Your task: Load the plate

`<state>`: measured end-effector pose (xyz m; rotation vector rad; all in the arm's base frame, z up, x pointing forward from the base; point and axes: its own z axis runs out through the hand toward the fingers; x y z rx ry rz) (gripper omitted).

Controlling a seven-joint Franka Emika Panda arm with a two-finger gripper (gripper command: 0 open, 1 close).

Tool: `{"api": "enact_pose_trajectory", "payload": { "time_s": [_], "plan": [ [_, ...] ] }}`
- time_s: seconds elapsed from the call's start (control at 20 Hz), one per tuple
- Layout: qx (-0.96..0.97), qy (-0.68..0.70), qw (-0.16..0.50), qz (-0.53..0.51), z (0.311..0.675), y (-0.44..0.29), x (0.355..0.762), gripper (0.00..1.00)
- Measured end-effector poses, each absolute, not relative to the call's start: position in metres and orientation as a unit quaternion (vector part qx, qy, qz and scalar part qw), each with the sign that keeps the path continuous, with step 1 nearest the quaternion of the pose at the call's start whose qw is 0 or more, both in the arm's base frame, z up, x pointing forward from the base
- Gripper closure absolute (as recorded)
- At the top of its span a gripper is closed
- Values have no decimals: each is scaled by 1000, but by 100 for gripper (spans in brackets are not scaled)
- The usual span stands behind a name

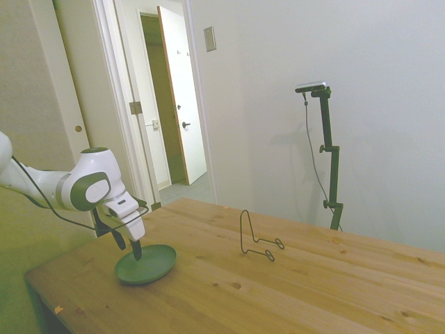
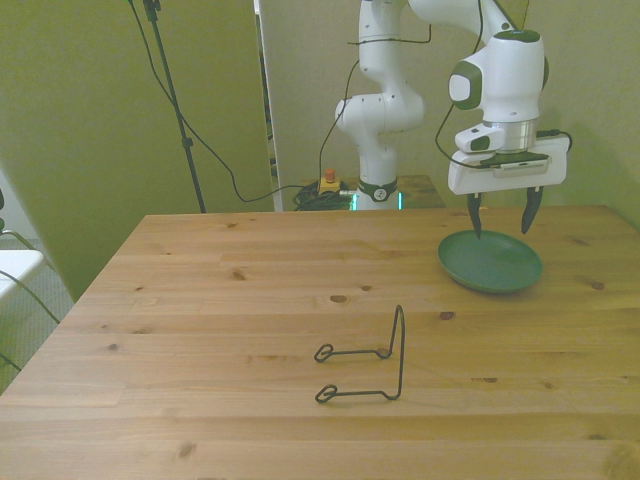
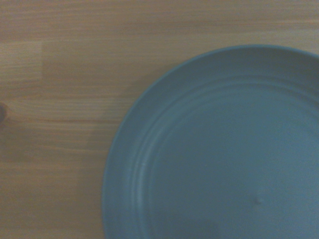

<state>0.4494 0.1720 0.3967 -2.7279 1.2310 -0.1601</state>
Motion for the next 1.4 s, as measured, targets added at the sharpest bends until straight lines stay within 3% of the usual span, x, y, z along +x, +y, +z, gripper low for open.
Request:
{"api": "enact_pose_trajectory", "payload": {
  "time_s": [0.4,0.9,1.4],
  "plan": [
    [-904,415,80,-59,398,204,459,0],
    [-912,403,-10,-82,402,267,457,0],
    [-905,407,-75,-99,368,290,476,0]
  ]
}}
